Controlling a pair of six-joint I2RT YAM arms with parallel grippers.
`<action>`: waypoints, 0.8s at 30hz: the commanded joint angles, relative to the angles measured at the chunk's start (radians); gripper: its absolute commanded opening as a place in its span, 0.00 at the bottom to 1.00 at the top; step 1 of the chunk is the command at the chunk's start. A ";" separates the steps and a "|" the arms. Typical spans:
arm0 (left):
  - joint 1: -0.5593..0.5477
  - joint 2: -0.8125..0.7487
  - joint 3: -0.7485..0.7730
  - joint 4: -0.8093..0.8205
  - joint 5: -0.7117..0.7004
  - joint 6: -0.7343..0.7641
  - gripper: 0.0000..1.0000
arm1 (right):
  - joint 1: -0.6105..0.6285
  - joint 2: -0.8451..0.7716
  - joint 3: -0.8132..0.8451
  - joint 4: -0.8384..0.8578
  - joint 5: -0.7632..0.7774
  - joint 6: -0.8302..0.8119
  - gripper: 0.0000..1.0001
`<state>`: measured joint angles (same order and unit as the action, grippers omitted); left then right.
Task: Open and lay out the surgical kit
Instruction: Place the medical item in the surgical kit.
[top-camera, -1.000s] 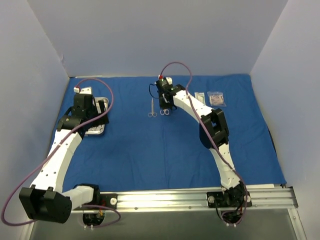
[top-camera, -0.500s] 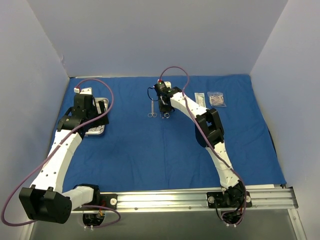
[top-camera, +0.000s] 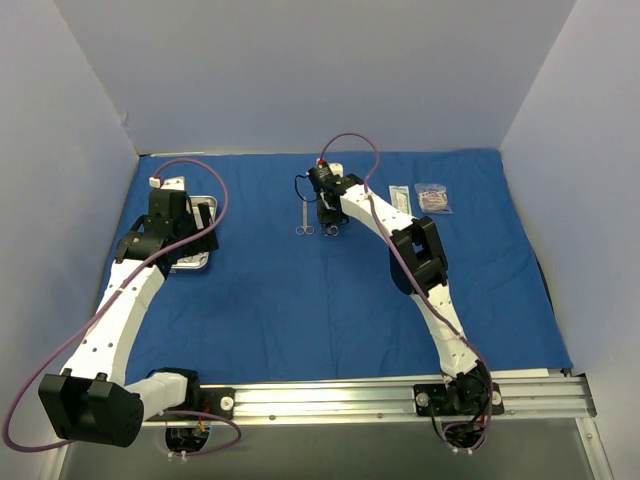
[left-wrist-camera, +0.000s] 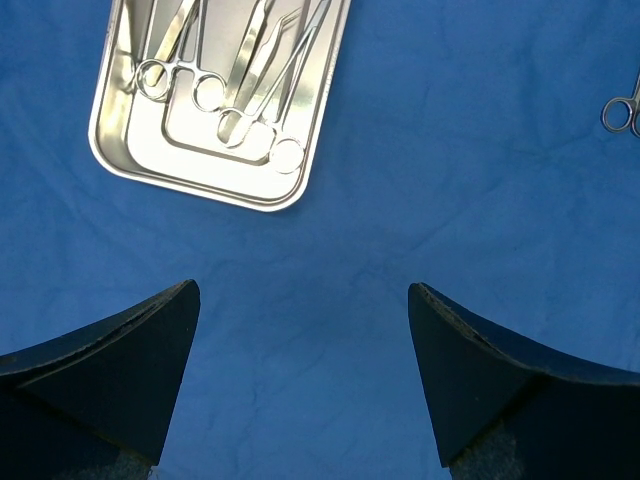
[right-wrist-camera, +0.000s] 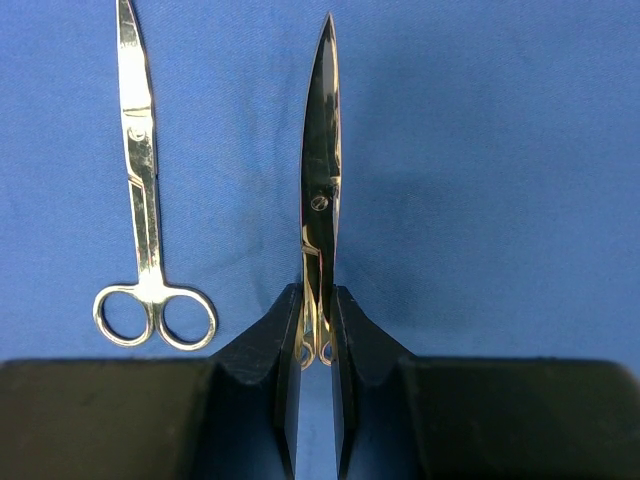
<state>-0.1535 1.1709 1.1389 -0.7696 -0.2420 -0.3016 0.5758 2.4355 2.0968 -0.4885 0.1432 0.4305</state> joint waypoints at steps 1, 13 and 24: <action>0.000 -0.008 -0.002 0.000 0.007 0.013 0.94 | 0.001 0.022 0.003 0.016 0.039 0.039 0.02; 0.000 -0.004 -0.007 0.003 0.012 0.012 0.94 | 0.001 0.036 0.008 0.015 0.049 0.024 0.10; 0.002 -0.002 -0.008 0.003 0.015 0.013 0.94 | -0.002 0.030 -0.003 0.031 0.039 0.031 0.22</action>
<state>-0.1535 1.1732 1.1290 -0.7719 -0.2333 -0.3016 0.5755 2.4577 2.0968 -0.4530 0.1585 0.4461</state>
